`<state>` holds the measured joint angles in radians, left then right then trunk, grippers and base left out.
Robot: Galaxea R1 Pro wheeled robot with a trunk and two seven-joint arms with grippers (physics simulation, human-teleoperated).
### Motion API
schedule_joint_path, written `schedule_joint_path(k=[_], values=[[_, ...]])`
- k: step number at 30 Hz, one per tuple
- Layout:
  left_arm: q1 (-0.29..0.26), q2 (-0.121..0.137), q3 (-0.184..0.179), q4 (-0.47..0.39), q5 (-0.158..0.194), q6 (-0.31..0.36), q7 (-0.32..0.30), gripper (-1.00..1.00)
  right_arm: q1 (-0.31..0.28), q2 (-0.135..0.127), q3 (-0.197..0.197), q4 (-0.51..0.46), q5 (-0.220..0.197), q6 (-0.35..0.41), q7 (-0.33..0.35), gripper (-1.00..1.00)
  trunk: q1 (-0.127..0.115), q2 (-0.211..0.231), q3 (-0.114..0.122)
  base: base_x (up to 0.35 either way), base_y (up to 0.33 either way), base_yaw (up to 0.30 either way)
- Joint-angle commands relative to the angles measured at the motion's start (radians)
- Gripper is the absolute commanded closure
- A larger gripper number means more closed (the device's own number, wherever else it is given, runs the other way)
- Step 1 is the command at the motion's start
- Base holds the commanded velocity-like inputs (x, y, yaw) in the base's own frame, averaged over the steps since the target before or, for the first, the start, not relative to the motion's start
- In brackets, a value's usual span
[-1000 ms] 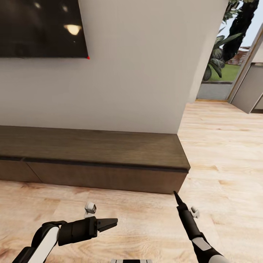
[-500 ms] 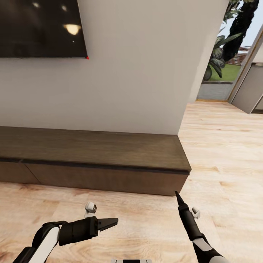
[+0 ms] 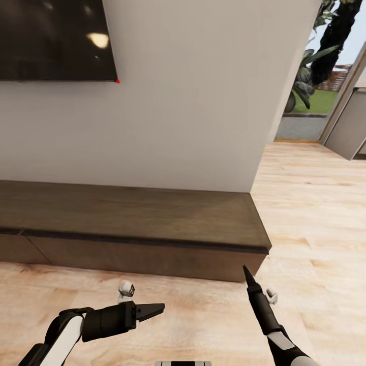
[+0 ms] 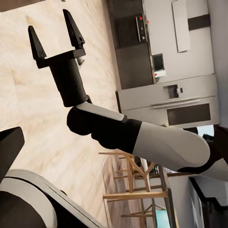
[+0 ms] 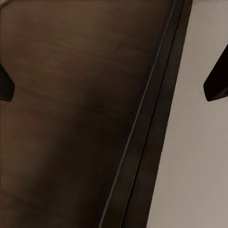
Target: Place each of the two pumpkins and all three candles from the living room inside a cabinet in the living room (use any cabinet), then make sure every cabinet is closed, and position the cauldron so it is next to a table in the living room.
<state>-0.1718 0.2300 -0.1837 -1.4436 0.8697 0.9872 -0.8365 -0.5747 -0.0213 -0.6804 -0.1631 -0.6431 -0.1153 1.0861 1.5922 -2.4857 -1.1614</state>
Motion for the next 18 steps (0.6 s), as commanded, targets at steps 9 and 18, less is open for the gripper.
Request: schedule_joint_path(k=[9, 18], values=[[-0.001, 0.000, -0.001, 0.000, 0.003, 0.002, -0.003, -1.00, -0.001, 0.000, 0.005, 0.002, -0.006, -0.007, 0.003, -1.00, 0.000, 0.000, -0.001, 0.121, 0.000, 0.000], [-0.002, 0.001, -0.002, 0.000, 0.004, -0.079, -0.009, -1.00, -0.001, 0.004, 0.005, 0.003, -0.006, -0.009, 0.003, -1.00, 0.000, 0.000, -0.001, 0.164, 0.000, 0.000]])
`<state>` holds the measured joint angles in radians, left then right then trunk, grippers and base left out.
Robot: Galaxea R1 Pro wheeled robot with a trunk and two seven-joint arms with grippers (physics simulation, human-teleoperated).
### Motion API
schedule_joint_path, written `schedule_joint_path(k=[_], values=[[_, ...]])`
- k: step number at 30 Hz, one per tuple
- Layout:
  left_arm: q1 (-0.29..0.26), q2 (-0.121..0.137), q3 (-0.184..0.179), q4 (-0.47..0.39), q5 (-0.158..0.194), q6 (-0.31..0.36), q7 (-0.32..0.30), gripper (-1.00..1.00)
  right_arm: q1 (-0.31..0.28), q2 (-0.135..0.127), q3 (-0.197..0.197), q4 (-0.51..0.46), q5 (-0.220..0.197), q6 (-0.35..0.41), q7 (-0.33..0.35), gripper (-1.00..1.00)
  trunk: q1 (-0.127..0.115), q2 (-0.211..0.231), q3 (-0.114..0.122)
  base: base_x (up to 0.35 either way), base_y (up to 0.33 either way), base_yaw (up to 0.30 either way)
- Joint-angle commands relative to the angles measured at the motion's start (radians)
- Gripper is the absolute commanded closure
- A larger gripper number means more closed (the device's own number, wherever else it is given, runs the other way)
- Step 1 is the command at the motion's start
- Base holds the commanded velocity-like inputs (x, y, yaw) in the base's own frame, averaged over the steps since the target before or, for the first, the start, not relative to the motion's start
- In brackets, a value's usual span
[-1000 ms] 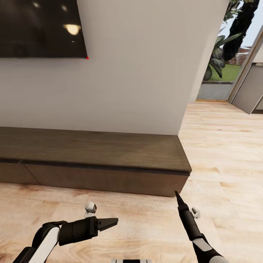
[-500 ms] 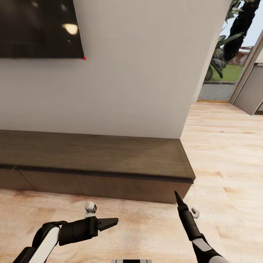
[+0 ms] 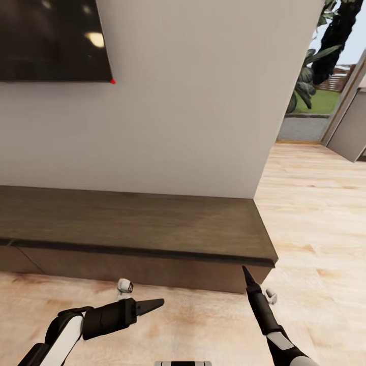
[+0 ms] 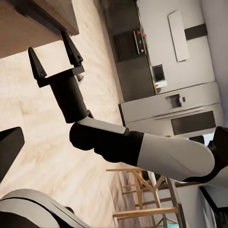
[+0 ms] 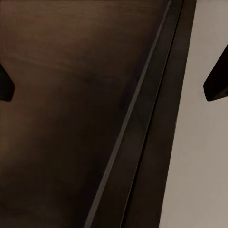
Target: Place each of the two pumpkins and all three candles from the living room inside a cabinet in the living room (use any cabinet), then make sure every cabinet is closed, and position the cauldron so it is next to a table in the living room.
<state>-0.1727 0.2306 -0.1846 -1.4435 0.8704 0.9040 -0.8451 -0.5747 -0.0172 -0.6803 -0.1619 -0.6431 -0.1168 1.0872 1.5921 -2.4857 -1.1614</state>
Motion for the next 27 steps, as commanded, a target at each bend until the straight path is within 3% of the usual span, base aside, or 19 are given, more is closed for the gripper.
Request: schedule_joint_path(k=[1, 27], values=[[-0.001, 0.000, -0.001, 0.000, 0.004, 0.001, -0.001, -1.00, -0.001, 0.000, 0.005, 0.002, -0.006, -0.007, 0.002, -1.00, 0.000, 0.000, -0.001, 0.132, 0.000, 0.000], [-0.001, -0.001, -0.004, 0.003, 0.004, -0.001, 0.001, -1.00, -0.001, 0.003, 0.005, 0.002, -0.006, -0.012, -0.001, -1.00, 0.000, 0.000, -0.001, 0.048, 0.000, 0.000]])
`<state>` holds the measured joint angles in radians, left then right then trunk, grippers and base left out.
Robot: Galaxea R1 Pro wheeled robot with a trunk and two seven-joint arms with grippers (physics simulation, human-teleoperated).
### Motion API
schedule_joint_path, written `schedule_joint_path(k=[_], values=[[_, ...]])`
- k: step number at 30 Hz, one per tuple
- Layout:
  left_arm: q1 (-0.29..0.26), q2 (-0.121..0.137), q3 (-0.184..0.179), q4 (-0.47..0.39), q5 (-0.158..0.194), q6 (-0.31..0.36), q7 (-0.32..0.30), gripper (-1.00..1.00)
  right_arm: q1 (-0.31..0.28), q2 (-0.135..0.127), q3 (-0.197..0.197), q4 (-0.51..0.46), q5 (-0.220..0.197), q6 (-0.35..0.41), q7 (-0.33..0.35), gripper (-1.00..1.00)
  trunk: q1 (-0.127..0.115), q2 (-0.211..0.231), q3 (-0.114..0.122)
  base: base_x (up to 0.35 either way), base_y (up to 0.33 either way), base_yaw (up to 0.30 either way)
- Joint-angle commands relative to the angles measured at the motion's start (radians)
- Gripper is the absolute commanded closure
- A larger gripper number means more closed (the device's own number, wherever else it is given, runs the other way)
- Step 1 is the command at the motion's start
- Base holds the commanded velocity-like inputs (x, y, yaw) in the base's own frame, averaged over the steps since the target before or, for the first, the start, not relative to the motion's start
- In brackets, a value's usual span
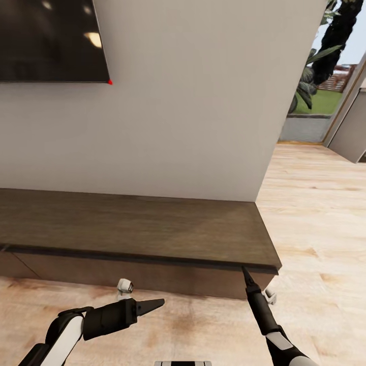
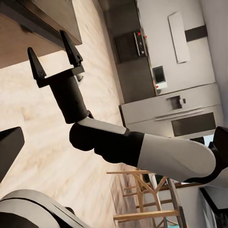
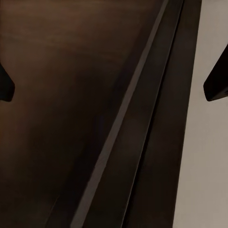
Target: Place each of the two pumpkins and all three candles from the living room inside a cabinet in the living room (use any cabinet), then make sure every cabinet is closed, and position the cauldron so it is next to a table in the living room.
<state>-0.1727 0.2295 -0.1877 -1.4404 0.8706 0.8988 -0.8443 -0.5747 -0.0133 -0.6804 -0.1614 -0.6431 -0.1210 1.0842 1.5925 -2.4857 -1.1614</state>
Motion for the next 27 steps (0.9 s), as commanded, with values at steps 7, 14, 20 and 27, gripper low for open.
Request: schedule_joint_path(k=[7, 14, 20, 27], values=[[-0.001, 0.001, -0.001, 0.000, 0.004, 0.003, -0.002, -1.00, -0.001, 0.000, 0.005, 0.002, -0.006, -0.008, 0.002, -1.00, 0.000, 0.000, -0.001, 0.042, 0.000, 0.000], [-0.001, 0.001, -0.001, 0.000, 0.004, 0.003, 0.000, -1.00, -0.001, -0.001, 0.005, 0.002, -0.006, -0.009, 0.002, -1.00, 0.000, 0.000, -0.001, 0.055, 0.000, 0.000], [-0.001, 0.001, -0.001, 0.000, 0.004, 0.003, -0.001, -1.00, -0.001, 0.000, 0.005, 0.002, -0.006, -0.009, 0.001, -1.00, 0.000, 0.000, -0.001, 0.033, 0.000, 0.000], [-0.001, 0.001, -0.001, 0.000, 0.004, 0.003, -0.001, -1.00, -0.001, 0.001, 0.005, 0.002, -0.006, -0.009, 0.000, -1.00, 0.000, 0.000, -0.001, 0.032, 0.000, 0.000]])
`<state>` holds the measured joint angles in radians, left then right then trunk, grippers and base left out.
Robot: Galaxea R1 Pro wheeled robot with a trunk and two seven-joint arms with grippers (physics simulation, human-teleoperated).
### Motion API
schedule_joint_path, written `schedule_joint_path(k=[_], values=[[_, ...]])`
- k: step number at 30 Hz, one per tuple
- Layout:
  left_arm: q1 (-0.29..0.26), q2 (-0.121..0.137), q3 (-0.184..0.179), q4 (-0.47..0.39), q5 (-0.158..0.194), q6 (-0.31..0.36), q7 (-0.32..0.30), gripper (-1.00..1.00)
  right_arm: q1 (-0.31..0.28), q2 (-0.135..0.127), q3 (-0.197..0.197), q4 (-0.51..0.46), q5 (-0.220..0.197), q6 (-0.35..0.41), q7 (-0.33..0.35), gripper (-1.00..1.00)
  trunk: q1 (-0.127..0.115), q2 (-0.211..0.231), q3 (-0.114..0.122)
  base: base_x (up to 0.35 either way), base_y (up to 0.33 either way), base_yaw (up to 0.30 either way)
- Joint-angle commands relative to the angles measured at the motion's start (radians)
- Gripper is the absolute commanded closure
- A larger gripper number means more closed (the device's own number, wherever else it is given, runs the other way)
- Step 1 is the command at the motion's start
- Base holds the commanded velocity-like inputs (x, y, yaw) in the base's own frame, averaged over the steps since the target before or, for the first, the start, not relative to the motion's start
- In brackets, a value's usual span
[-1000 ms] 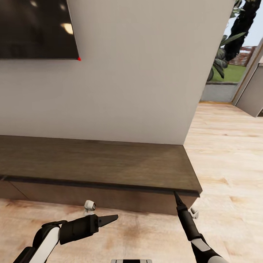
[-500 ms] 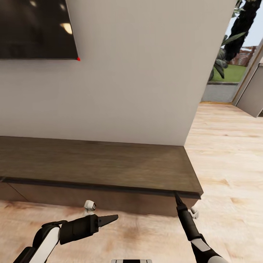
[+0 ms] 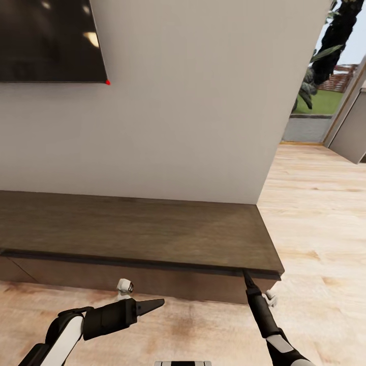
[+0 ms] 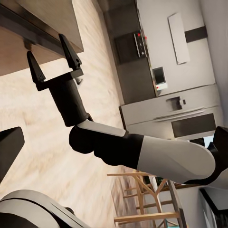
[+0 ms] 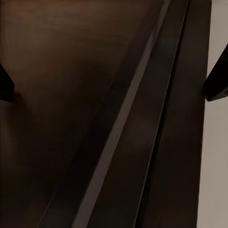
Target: Place each of the two pumpkins and all three candles from the living room inside a cabinet in the living room (use any cabinet), then make sure every cabinet is closed, and position the cauldron so it is next to a table in the living room.
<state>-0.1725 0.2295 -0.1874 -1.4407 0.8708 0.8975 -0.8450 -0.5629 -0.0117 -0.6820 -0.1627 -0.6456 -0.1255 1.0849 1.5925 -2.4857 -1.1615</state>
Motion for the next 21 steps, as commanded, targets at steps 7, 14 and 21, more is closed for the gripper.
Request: schedule_joint_path(k=[7, 14, 21], values=[[-0.001, 0.001, -0.001, 0.001, 0.004, 0.005, -0.001, -1.00, -0.012, -0.001, 0.007, 0.003, -0.003, -0.002, 0.000, 1.00, 0.000, 0.000, -0.001, -0.073, 0.018, 0.000], [-0.001, 0.001, -0.001, 0.000, 0.004, 0.003, 0.000, -1.00, -0.012, -0.001, 0.008, 0.003, -0.003, -0.002, 0.000, 1.00, 0.000, 0.000, -0.001, -0.068, 0.026, 0.000], [-0.001, 0.001, -0.001, 0.001, 0.004, 0.003, 0.000, -1.00, -0.012, -0.001, 0.009, 0.003, -0.003, -0.003, 0.000, 1.00, 0.000, 0.000, -0.001, -0.002, 0.001, 0.000]])
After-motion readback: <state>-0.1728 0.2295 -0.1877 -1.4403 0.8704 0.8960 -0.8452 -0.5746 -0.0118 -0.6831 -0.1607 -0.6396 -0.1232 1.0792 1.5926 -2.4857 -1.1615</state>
